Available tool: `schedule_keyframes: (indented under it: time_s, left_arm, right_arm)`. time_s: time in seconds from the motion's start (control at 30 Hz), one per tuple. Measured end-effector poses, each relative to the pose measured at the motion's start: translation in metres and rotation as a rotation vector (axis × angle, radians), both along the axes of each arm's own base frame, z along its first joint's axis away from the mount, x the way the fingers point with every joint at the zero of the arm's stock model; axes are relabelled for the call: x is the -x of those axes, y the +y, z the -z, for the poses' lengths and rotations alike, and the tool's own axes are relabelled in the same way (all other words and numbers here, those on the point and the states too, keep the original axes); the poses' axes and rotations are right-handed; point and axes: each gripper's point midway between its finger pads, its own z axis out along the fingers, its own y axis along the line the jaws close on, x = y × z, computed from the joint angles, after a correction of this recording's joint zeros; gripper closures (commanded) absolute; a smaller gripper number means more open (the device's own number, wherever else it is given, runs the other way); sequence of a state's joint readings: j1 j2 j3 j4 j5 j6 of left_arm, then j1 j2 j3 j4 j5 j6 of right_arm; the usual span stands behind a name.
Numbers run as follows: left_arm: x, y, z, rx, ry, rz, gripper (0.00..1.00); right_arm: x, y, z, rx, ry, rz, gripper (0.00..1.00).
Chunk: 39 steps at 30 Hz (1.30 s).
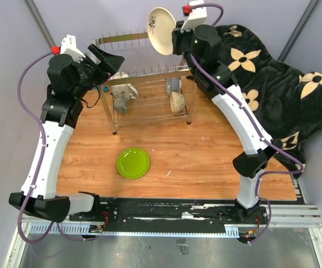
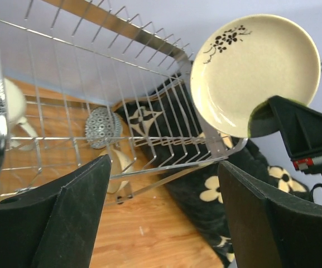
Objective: Load the mixed dishes into the dish rack
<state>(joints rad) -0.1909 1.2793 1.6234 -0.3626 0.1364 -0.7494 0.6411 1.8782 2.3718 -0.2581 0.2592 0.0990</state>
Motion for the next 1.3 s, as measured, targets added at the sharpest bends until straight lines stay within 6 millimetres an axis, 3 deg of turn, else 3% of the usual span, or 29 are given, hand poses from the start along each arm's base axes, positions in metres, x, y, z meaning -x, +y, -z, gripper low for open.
schedule_keyframes:
  time_s: [0.37,0.87,1.3]
  left_arm:
    - [0.018,0.028,0.037,-0.132,0.067,-0.115,0.10]
    - [0.016,0.038,0.039,-0.180,0.065,-0.158,0.10]
    - [0.017,0.043,0.043,-0.211,0.075,-0.178,0.10]
  right_arm:
    - [-0.050,-0.007,0.046,0.207,0.014,0.218,0.99]
    - [-0.060,-0.030,0.049,0.262,0.009,0.319,0.99]
    - [-0.075,-0.025,0.079,0.276,0.065,0.344,0.99]
